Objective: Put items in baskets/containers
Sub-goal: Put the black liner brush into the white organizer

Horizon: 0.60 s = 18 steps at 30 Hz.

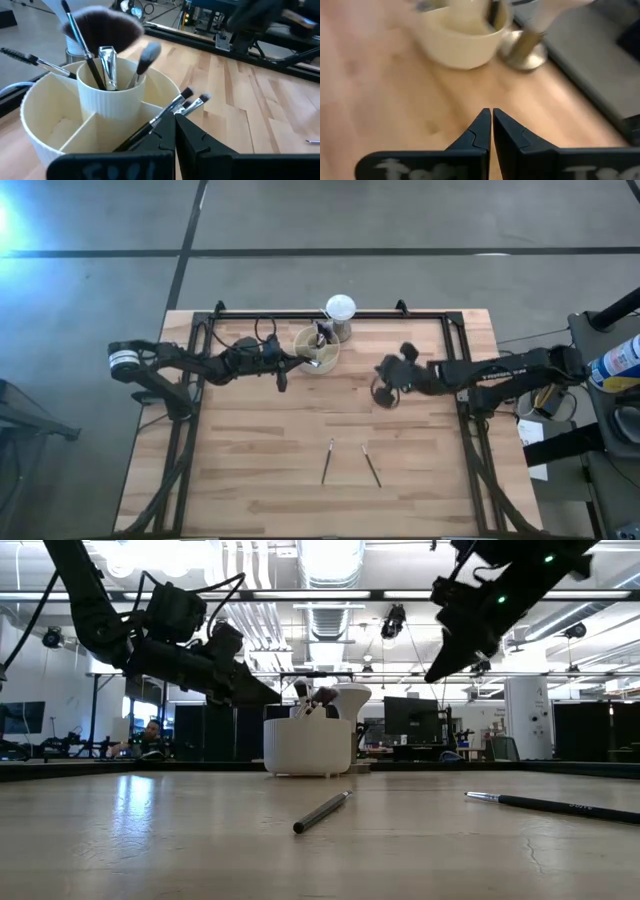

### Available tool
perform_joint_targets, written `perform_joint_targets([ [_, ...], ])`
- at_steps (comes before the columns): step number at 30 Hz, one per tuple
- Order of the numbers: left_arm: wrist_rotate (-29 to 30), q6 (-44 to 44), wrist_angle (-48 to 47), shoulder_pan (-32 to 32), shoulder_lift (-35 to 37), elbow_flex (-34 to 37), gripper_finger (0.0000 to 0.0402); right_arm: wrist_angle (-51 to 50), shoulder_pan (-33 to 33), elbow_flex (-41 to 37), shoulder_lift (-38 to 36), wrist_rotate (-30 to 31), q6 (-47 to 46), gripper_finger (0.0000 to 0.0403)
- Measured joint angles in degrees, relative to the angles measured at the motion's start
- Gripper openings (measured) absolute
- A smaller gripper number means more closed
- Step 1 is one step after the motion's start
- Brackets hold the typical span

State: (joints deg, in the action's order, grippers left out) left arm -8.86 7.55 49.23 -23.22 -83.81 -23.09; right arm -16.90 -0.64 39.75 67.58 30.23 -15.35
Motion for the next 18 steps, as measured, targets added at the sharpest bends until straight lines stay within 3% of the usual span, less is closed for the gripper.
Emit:
perform_joint_targets([
  [10,0.0,-1.3,-0.2,4.4,-0.2,0.0,0.0002,-4.9,16.6,1.3,3.4,-0.5,-20.4,0.0013],
  [14,0.9,-3.3,-0.1,7.9,-0.9,0.0,0.0002,-10.7,19.2,3.3,6.6,-3.2,-29.1,0.0013],
  [18,1.0,-5.4,0.2,12.3,-2.0,0.1,0.0002,-11.4,20.2,5.1,11.2,-9.7,-32.8,0.0013],
])
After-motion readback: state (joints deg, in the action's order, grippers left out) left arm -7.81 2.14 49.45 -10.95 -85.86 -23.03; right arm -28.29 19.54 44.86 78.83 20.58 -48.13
